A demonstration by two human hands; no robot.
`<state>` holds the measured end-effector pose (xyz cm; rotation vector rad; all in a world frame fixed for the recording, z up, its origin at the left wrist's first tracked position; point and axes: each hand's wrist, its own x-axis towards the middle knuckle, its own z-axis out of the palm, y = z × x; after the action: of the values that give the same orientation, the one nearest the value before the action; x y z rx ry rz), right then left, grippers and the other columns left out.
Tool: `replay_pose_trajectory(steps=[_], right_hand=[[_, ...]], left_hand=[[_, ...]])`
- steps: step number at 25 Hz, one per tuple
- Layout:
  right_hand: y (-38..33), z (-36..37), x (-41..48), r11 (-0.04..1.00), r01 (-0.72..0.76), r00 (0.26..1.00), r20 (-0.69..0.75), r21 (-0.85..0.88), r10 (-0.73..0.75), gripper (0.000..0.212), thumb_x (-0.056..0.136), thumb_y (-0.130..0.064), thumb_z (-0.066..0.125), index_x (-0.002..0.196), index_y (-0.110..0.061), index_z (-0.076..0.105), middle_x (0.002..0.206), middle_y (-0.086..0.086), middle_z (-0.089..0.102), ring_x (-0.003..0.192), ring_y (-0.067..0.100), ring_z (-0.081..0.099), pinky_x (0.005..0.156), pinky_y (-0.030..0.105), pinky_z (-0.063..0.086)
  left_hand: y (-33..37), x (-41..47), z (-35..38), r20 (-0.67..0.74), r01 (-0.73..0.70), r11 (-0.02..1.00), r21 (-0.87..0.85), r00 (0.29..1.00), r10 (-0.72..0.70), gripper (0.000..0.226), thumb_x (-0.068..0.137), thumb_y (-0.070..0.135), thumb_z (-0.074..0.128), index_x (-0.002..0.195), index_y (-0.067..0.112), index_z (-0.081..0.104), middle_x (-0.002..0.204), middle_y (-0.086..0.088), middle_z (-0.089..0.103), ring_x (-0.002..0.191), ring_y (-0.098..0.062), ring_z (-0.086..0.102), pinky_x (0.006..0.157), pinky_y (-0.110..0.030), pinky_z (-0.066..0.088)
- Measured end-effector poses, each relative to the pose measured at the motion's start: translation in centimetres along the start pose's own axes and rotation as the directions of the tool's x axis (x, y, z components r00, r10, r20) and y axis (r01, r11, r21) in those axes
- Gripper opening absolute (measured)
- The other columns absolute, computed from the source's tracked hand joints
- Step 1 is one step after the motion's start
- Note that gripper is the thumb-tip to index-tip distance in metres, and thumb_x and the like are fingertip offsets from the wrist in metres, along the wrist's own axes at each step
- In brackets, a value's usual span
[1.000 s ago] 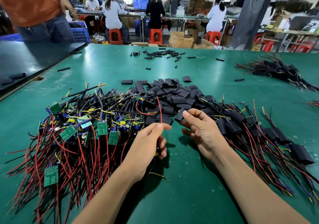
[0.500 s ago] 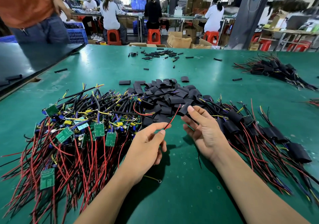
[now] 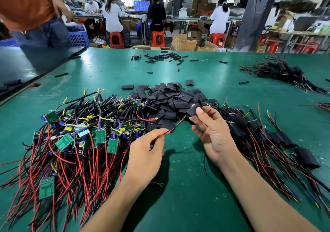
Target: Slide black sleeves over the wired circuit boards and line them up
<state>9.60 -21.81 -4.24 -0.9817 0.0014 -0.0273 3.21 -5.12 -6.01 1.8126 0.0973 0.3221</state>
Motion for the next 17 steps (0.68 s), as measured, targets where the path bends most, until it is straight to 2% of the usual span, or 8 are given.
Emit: replay_pose_trajectory(steps=[2,8,17], right_hand=[[0.19,0.13,-0.07,0.997,0.047,0.999,0.0,-0.061,-0.047,0.031,0.065,-0.025,0.08,0.091,-0.025,0.061,0.084,-0.007,0.07,0.073,0.009,0.07,0.061,0.021,0.054],[0.02,0.13,-0.36,0.985,0.112,0.993,0.038,-0.13,-0.108,0.032,0.066,-0.023,0.081,0.092,-0.022,0.063,0.083,-0.007,0.072,0.072,0.008,0.069,0.061,0.019,0.053],[-0.25,0.32,-0.67,0.998,-0.065,0.995,0.076,-0.02,0.067,0.029,0.064,-0.025,0.079,0.087,-0.025,0.062,0.082,-0.004,0.072,0.067,0.009,0.071,0.06,0.02,0.055]], left_hand=[[-0.01,0.0,-0.01,0.004,0.0,1.0,0.014,1.0,0.0,0.03,0.097,0.008,0.053,0.1,0.029,0.074,0.049,0.017,0.055,0.041,-0.005,0.041,0.049,-0.024,0.036],[0.23,0.0,-0.15,-0.005,0.024,1.0,0.005,1.0,-0.024,0.03,0.097,0.01,0.053,0.097,0.032,0.073,0.049,0.013,0.052,0.045,-0.015,0.037,0.048,-0.028,0.036],[0.49,-0.19,-0.3,0.001,0.007,0.999,0.038,1.0,-0.007,0.03,0.099,0.012,0.053,0.101,0.034,0.072,0.051,0.015,0.056,0.046,-0.016,0.04,0.05,-0.029,0.036]])
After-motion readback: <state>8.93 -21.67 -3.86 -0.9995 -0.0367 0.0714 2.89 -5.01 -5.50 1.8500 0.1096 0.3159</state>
